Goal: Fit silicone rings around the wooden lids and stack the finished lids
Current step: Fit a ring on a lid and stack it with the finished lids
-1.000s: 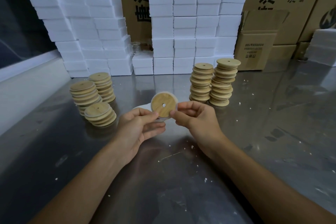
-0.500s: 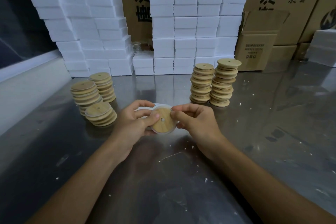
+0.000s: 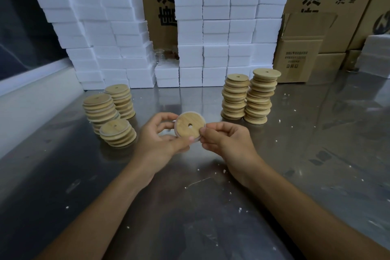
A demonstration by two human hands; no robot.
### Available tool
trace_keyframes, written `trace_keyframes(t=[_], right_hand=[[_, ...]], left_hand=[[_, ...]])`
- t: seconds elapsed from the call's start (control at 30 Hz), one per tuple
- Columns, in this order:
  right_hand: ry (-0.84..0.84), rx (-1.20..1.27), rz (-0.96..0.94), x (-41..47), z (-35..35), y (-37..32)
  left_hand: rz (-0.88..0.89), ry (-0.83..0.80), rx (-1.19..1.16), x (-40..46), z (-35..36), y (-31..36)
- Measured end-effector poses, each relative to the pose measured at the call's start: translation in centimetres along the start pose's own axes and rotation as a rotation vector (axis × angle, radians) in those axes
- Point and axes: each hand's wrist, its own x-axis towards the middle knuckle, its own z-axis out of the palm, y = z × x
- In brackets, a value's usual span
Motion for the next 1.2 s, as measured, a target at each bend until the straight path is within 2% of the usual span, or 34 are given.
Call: trace_keyframes(t=[0.1,0.17,0.53,0.6,0.7,0.87,1.07,1.2], right_hand=[[-0.019,-0.010,0.023,0.0,-0.2,-0.1],[-0.030,-0.028,0.036,-0.2,0.0,-0.1],[-0.053,-0.061,0.049,-0.6,0.3,-0.5],[-0.050,-0.085,0.046,-0.6,0.4,-0.4],[-0.018,-0.136,0.030,-0.6,0.4,-0.2],[0.036,-0.161,0.013,-0.5,0.3,-0.1],[0.046,-0.161,0.015,-0.4,0.3,0.0],[0.047,-0.169,0.007,-0.3,0.2,0.1]], left_hand=[[0.113,-0.012,0.220,-0.2,0.4,-0.1],[0.139,0.025,0.278,-0.2,0.3,-0.2],[0.183,0.084,0.240,0.1,-0.4,-0.1],[0.211,0.185,0.300,0.4,-0.6,-0.1],[0.225,0.437,0.367,1.0,-1.5,-0.2],[0.114,0.808,0.588,2.1,-4.4,-0.7],[-0.100,0.918,0.577,2.9,-7.1,-2.4],[-0.123,0.900,0.548,3.3,-7.6,-3.0]])
